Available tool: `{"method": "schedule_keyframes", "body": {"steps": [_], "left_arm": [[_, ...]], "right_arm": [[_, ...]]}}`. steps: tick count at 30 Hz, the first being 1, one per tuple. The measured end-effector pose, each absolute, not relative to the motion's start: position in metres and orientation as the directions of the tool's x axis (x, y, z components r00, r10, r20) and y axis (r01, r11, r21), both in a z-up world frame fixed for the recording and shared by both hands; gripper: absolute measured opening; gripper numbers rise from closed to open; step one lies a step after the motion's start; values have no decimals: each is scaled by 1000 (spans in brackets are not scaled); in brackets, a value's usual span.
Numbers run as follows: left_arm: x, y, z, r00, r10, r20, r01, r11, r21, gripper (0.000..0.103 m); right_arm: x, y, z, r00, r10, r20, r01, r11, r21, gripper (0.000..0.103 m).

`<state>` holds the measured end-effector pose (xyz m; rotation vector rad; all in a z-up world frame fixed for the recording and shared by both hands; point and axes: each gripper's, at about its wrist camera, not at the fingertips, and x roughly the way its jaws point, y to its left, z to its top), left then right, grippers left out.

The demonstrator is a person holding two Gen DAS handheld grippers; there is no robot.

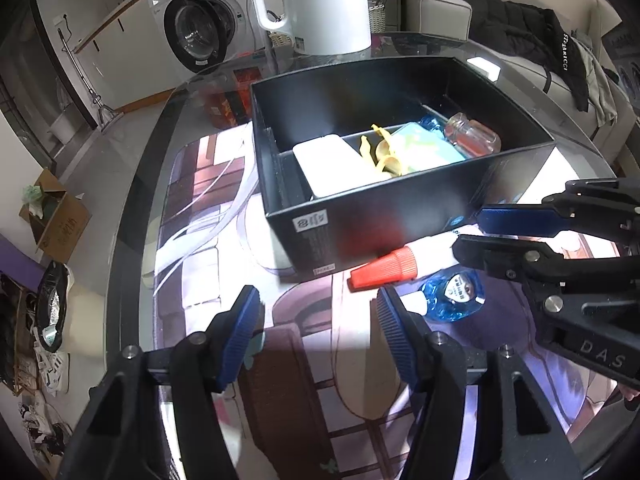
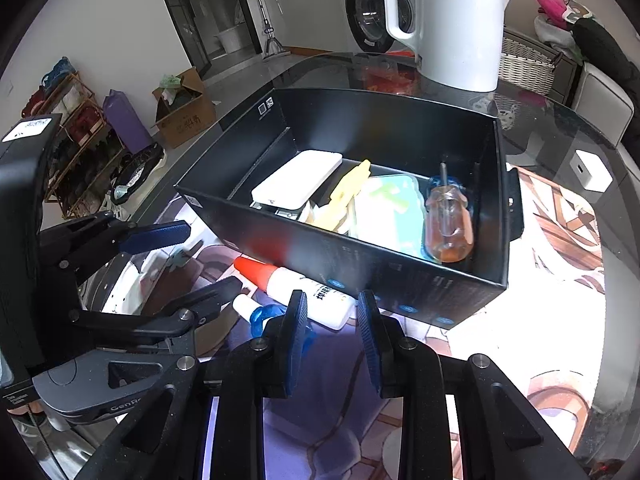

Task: Organize rigid objects
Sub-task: 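Withdraw both tools from the box toward the glue bottle and blue bottle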

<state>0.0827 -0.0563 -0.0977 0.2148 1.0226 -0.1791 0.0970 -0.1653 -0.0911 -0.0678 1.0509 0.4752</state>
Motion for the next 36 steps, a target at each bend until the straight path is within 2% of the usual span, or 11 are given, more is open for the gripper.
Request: {"method": "schedule_keyframes", "body": {"steps": [10,25,30,36], "left_arm": [[87,-39,-104,488,-16,-872,205,974,97,61],[93,-29,-95,505,-54,-861,145,989,23,61],[94,-41,-93,499,-94,-861,158,987,-16,65],[95,-57,-91,533,-72,-843,199,979,42,69]], "right_arm": [[98,-152,-100,325,411,-852,-432,866,253,27],[54,-147,-92,185,490,-852,-574,758,311,27],[55,-166,-82,252,479,-841,-536,793,290,27],[53,-172,-85,246,478,-843,-539,791,290,27]]}}
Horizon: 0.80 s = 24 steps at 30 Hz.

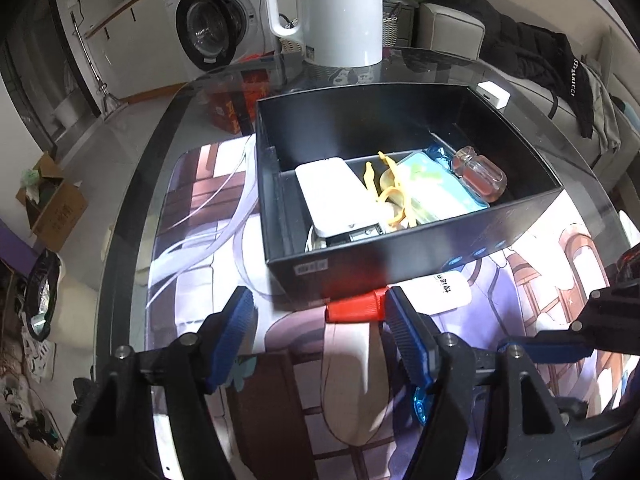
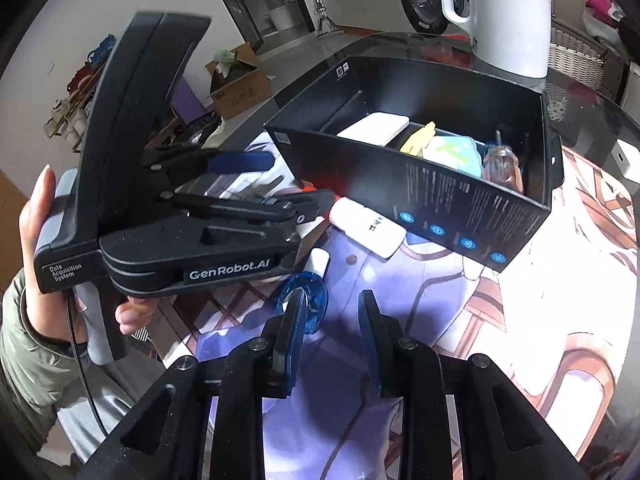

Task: Organize rigid objects
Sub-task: 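Withdraw both tools from the box toward the glue bottle and blue bottle, then grasp the glue bottle with the left tool while the right tool grasps the eye-drop bottle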

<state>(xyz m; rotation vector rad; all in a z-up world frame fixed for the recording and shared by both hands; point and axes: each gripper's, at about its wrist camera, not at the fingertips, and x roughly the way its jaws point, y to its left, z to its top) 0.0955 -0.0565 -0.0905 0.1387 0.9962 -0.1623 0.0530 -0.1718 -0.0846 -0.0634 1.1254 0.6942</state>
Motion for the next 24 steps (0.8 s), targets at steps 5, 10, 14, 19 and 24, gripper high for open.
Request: {"method": "schedule_keyframes", "body": {"steps": [5,10,14,19,24], "left_arm": [[97,-54,-88,533,-93,-841,191,982,13,69],[97,-55,-92,527,-106,-843,198,980,1,69],[97,-58,-91,533,-105,-839,206,978,9,70],[97,-63,-91,532,-112,-840,219,976,9,69],[97,-68,-91,524,-125,-843,238,971,4,69]], "right_arm": [[58,-162,-91,246,493,-834,-549,780,300,45],[50,-139,-91,248,481,-841,-588,765,263,49],[49,-135,-101,241,434,-868,-577,783,231,28],[47,-155,-104,252,392,-885,-538,817,208,25],[58,-194,-105,281,367,-887,-434,873,223,25]]}}
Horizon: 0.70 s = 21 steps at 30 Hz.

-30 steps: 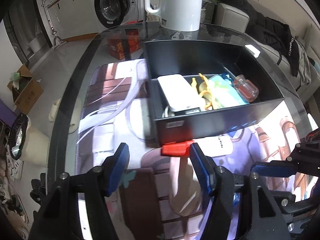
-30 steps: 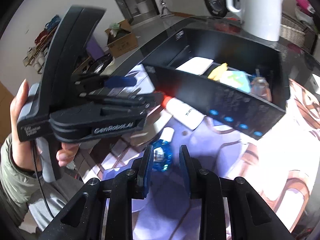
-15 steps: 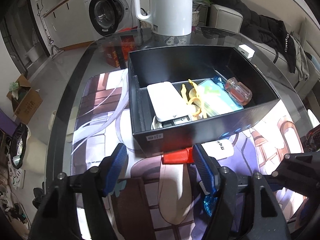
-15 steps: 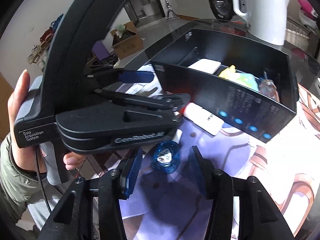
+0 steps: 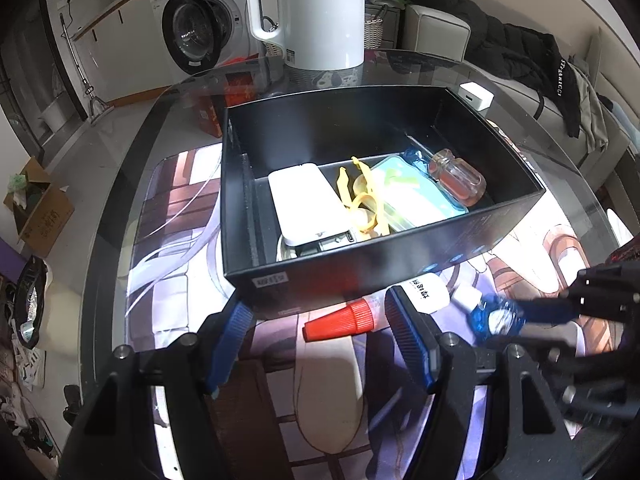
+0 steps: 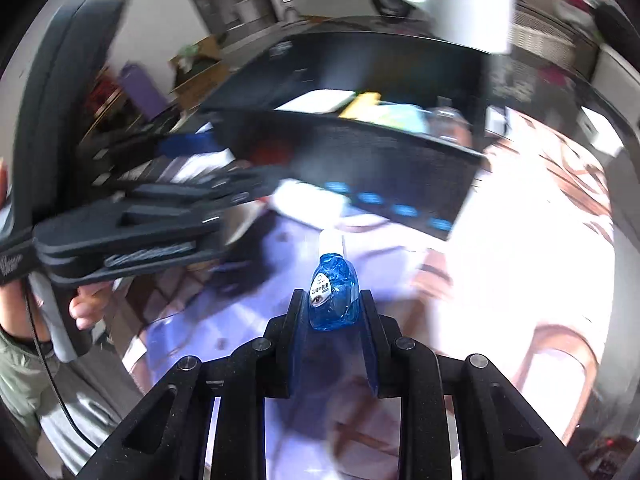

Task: Organize rigid objects
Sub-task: 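Grasp the glue bottle with the left tool while the right tool grasps the eye-drop bottle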

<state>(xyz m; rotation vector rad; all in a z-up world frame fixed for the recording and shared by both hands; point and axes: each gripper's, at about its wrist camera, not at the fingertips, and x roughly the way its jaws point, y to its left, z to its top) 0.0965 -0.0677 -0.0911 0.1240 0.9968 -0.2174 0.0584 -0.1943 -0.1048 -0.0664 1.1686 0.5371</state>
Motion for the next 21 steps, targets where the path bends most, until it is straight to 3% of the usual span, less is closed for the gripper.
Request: {"method": "schedule_keyframes", "body": {"steps": [5,15,21], "left_arm": [[96,-68,-90,505,-139,-852,263,965,-1,69],[80,-83,-96,418,-209,-884,403,915,-25,67],[82,-87,-102,418,-182,-890,414,910,8,67]], "right_arm": [[75,-215,-110,324,365,-873,-357,901,244,25],[78,-196,-106,308,402,-862,-399,877,267,25],[88,-207,-106,309,427,-850,-372,877,305,25]]}}
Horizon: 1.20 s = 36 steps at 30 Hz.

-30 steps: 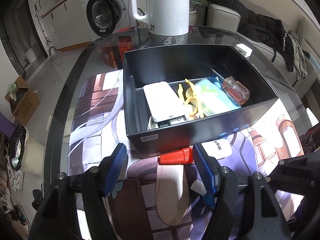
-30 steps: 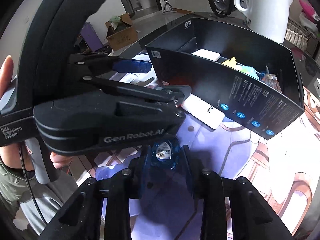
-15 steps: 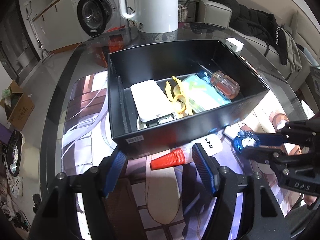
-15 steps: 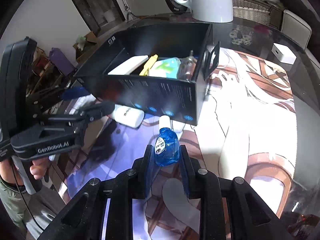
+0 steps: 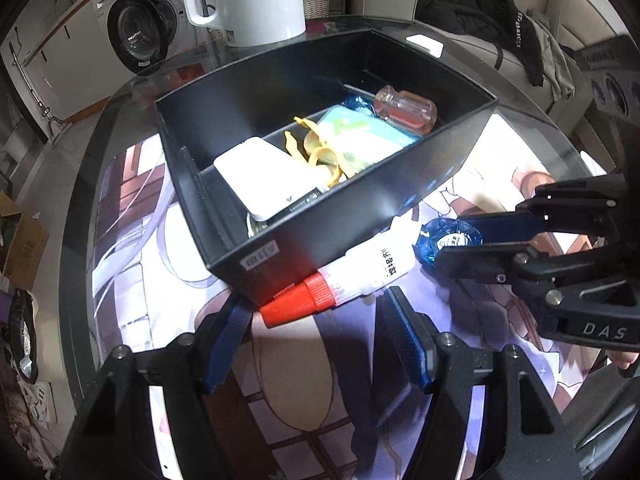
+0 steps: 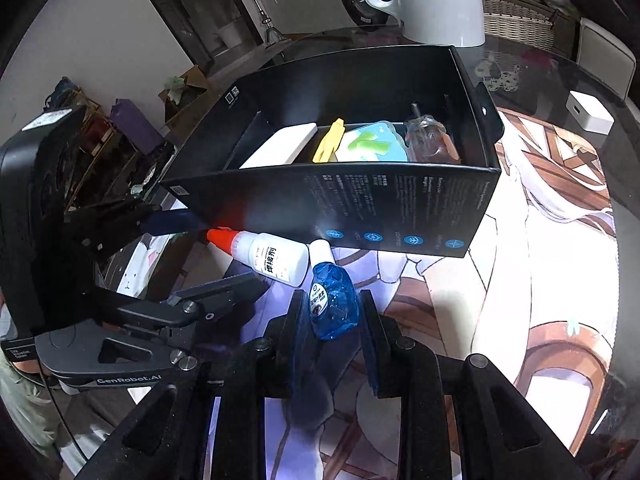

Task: Organize rigid objects
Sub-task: 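Grasp the glue bottle with the left tool while the right tool grasps the eye-drop bottle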

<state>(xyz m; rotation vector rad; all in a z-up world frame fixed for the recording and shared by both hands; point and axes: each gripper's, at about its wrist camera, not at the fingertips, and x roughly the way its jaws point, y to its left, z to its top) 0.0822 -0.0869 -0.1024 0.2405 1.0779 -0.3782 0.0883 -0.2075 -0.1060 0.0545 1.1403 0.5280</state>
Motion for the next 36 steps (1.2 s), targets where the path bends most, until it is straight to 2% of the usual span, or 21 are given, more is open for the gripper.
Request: {"method": "schedule_keyframes", "body": {"steps": [5,12,18,20,21,22,25,27,28,29,32,36], "left_arm": [[72,-92,-101,381,-211,-900,450,893,-19,65],[59,-100,-101,330,-237,-914,498,866,-45,46],[65,-107,-101,375,-212,-902,467,884,-14,46],[68,-110,-101,379,-214,-901,464,886,-15,37],[69,-111,-100,381,-215,-900,463,886,-16,26],[70,-111,-100,382,-212,-899,459,888,-14,23],[72,-108,-100,387,-201,-900,435,900,-14,23],[73,-102,-100,401,-175,-899,410,912,5,23],[74,-97,-100,409,-165,-898,394,919,11,23],[75,-91,-100,416,-160,-895,375,927,8,22],[83,-70,-100,430,-135,-892,304,953,3,21],[87,-59,-104,425,-140,-894,290,957,-12,21]], "right_arm": [[93,-209,-104,304,444,-843,-370,870,325,25],[87,-205,-96,264,505,-822,-399,833,383,25],[92,-204,-95,305,436,-847,-384,870,310,25],[93,-209,-97,300,439,-847,-367,873,322,26],[91,-213,-97,293,454,-841,-364,867,341,27],[91,-214,-98,288,467,-836,-364,861,356,28],[91,-213,-102,283,482,-829,-373,852,368,38],[91,-209,-103,285,477,-831,-381,852,358,38],[91,-205,-104,284,467,-837,-388,854,345,37],[90,-202,-103,280,464,-840,-398,853,338,29],[88,-193,-103,258,465,-847,-420,843,335,29],[85,-190,-98,283,413,-865,-431,861,270,28]]}}
